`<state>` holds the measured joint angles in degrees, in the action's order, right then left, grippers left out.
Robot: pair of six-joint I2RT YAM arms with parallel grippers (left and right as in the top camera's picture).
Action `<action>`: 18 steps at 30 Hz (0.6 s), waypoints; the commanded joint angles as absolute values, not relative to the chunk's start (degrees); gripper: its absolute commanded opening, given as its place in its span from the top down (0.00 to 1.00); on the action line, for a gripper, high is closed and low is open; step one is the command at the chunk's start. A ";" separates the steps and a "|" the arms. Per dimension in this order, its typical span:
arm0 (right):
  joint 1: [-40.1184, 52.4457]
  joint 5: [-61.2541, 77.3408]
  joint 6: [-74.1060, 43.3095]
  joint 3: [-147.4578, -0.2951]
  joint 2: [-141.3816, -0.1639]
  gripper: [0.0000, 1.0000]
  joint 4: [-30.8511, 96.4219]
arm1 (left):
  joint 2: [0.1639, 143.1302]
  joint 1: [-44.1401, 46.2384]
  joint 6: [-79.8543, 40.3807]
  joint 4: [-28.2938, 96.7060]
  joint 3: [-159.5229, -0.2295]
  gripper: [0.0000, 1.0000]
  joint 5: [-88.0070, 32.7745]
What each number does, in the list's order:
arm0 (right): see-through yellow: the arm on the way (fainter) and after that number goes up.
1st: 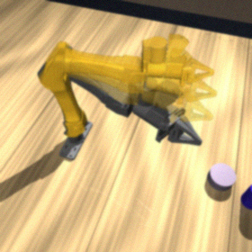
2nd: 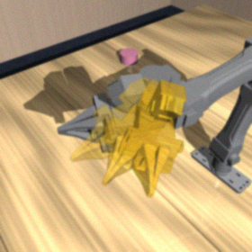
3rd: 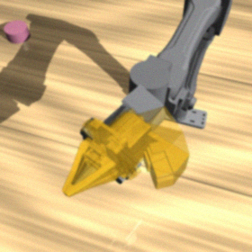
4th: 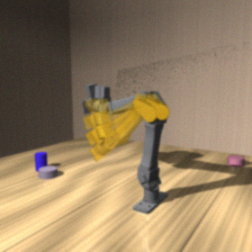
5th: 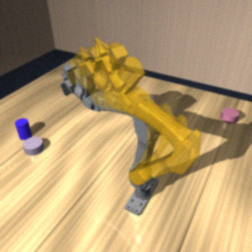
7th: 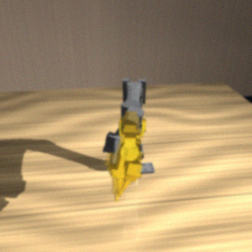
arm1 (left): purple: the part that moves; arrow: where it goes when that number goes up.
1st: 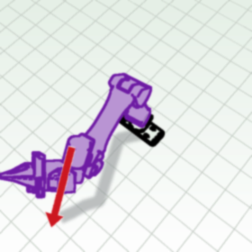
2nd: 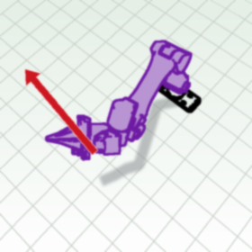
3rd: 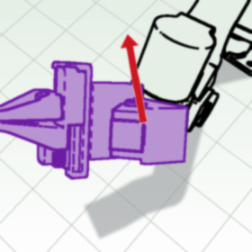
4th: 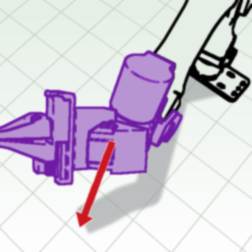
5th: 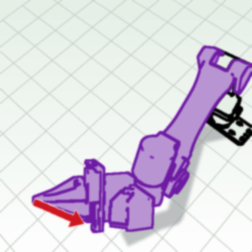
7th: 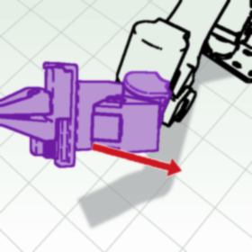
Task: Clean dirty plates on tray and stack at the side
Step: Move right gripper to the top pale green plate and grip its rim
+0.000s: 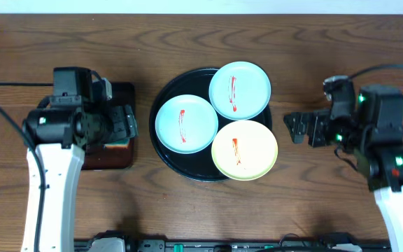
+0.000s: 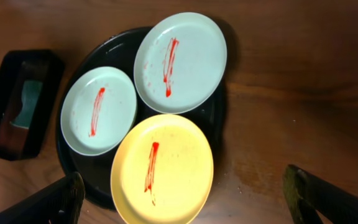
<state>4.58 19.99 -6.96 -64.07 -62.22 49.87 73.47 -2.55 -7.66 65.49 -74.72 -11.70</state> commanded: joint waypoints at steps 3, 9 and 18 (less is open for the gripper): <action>4.23 25.91 -7.49 -65.54 -67.94 0.01 46.78 | 74.61 -2.44 -7.33 63.13 -76.20 0.19 -8.78; 8.51 28.32 -11.25 -65.47 -75.29 0.25 40.27 | 74.59 -2.44 -7.33 60.55 -76.20 0.19 -7.42; 21.04 19.73 -24.69 -66.83 -88.53 0.36 30.63 | 74.61 -2.44 -7.35 60.23 -76.20 0.19 -1.74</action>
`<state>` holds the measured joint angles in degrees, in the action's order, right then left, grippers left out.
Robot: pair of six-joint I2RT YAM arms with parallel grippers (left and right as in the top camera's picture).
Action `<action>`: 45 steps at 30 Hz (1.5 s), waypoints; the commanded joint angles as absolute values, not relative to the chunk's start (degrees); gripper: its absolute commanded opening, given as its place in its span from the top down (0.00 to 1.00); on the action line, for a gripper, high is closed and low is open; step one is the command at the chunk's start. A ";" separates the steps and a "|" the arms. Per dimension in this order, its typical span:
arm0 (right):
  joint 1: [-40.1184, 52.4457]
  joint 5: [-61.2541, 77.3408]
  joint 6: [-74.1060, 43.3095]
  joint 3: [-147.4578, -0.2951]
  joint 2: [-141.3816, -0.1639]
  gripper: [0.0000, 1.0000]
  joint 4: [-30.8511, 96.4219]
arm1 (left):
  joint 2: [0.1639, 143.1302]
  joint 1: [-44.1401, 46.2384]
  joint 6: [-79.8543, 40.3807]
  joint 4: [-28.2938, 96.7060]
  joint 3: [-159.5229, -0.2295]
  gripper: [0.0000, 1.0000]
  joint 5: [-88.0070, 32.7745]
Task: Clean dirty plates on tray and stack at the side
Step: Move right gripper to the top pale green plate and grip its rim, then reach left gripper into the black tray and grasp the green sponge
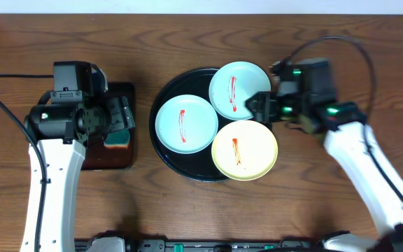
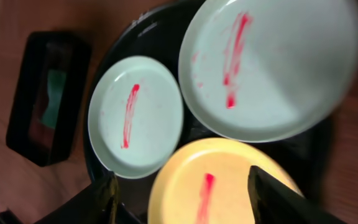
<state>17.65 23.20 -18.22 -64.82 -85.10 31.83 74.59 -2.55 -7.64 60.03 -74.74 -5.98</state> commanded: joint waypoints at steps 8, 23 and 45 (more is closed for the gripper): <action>30.28 12.01 -27.44 -75.96 -102.98 0.41 32.75 | 75.26 -2.44 -7.38 60.34 -76.20 0.19 0.10; 35.18 5.63 -32.60 -79.02 -113.73 0.62 31.59 | 82.11 -2.44 -7.38 60.93 -76.20 0.19 0.14; 35.35 4.40 -33.69 -78.98 -119.39 0.99 27.66 | 85.03 -2.44 -7.38 59.09 -76.05 0.19 3.14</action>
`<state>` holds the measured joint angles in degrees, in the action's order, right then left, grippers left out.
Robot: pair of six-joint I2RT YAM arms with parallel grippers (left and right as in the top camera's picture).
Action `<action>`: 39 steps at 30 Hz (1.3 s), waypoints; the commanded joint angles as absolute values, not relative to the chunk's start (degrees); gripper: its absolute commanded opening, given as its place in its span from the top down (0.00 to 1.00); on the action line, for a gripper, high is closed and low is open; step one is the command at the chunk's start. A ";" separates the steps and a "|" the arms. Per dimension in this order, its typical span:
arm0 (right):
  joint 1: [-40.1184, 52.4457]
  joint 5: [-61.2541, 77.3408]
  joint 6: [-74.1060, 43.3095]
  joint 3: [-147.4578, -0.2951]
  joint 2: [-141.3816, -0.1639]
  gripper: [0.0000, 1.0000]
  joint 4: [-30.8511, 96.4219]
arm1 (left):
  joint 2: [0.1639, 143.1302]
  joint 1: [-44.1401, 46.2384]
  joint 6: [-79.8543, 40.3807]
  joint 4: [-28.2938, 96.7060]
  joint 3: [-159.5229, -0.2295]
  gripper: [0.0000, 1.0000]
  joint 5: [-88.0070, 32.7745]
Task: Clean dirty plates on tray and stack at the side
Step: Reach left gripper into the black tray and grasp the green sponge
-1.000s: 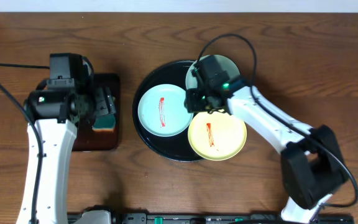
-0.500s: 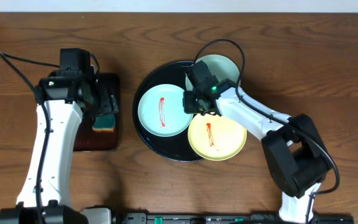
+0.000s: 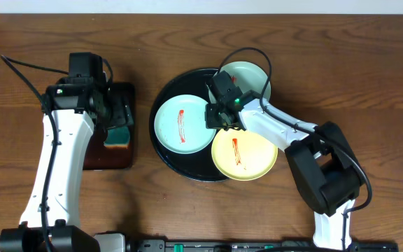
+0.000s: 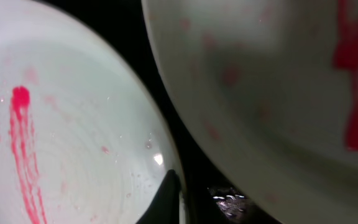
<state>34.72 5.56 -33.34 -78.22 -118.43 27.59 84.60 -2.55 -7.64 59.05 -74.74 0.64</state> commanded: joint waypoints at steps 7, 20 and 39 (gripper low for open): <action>35.35 3.62 -33.63 -78.96 -120.40 0.99 27.64 | 87.70 -2.85 -7.27 58.50 -75.07 0.19 5.26; 35.35 3.22 -32.49 -78.96 -120.99 0.99 27.86 | 102.30 -4.80 -1.02 54.76 -75.07 0.30 4.58; 35.35 3.22 -32.47 -78.96 -120.99 0.99 28.73 | 111.72 -6.74 2.02 49.93 -74.96 0.43 -1.06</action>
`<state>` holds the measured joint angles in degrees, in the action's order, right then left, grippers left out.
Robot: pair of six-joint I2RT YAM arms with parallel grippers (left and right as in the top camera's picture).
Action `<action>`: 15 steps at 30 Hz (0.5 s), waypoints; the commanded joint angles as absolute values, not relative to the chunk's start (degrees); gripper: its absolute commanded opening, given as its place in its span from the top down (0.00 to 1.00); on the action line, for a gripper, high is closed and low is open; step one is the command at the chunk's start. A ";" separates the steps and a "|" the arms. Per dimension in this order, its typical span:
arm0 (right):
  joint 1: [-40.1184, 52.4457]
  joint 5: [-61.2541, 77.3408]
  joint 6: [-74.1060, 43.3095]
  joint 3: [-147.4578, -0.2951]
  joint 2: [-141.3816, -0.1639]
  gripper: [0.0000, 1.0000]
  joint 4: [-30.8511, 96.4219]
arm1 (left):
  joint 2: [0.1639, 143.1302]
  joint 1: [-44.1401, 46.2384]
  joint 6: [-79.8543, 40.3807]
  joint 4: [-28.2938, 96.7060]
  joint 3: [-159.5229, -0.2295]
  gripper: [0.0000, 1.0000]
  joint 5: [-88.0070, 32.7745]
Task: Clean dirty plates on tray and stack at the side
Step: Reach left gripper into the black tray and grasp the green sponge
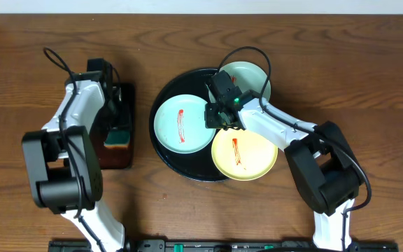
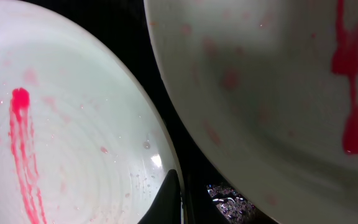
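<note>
A black round tray (image 1: pixel 165 150) holds three plates streaked with red: a pale blue one (image 1: pixel 177 126) on the left, a second pale one (image 1: pixel 252 73) at the top, and a yellow one (image 1: pixel 247 150). My right gripper (image 1: pixel 219 117) sits at the left plate's right rim. In the right wrist view the left plate (image 2: pixel 73 124) and the top plate (image 2: pixel 260 93) fill the frame. My right gripper (image 2: pixel 180 200) has one dark fingertip (image 2: pixel 169 199) lying on that rim. Its other finger is lost against the tray (image 2: pixel 191 162). My left gripper (image 1: pixel 115 115) is over the green sponge (image 1: pixel 119 133).
The sponge lies in a black rectangular holder (image 1: pixel 114 159) left of the tray. Bare wooden table (image 1: pixel 355 70) spreads to the right of the tray and along the front. Cables loop above both arms.
My left arm has folded into a new pose, its wrist now further back over the sponge holder. My right gripper has stayed at the left plate's rim with almost no shift.
At first my right gripper hung open to the right of the tray, and my left one was above the sponge holder. Then the right gripper was over the tray's right side. By the last look it was down at the left plate's rim, where it stays.
</note>
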<state>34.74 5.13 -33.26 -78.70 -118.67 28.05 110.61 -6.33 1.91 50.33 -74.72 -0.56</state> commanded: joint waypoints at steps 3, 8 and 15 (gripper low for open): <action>35.35 3.20 -32.47 -78.96 -120.99 0.99 28.88 | 111.79 -6.74 1.39 48.86 -74.96 0.46 -1.06; 35.35 3.18 -32.47 -78.96 -120.99 0.99 28.93 | 111.81 -6.74 0.12 47.40 -74.87 0.54 -1.06; 35.35 3.18 -32.08 -78.96 -120.99 0.98 29.04 | 111.87 -6.74 0.14 44.66 -72.69 0.45 -1.06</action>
<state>34.74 5.08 -32.86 -78.81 -118.67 28.29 111.22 -6.39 0.62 45.34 -74.22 -0.97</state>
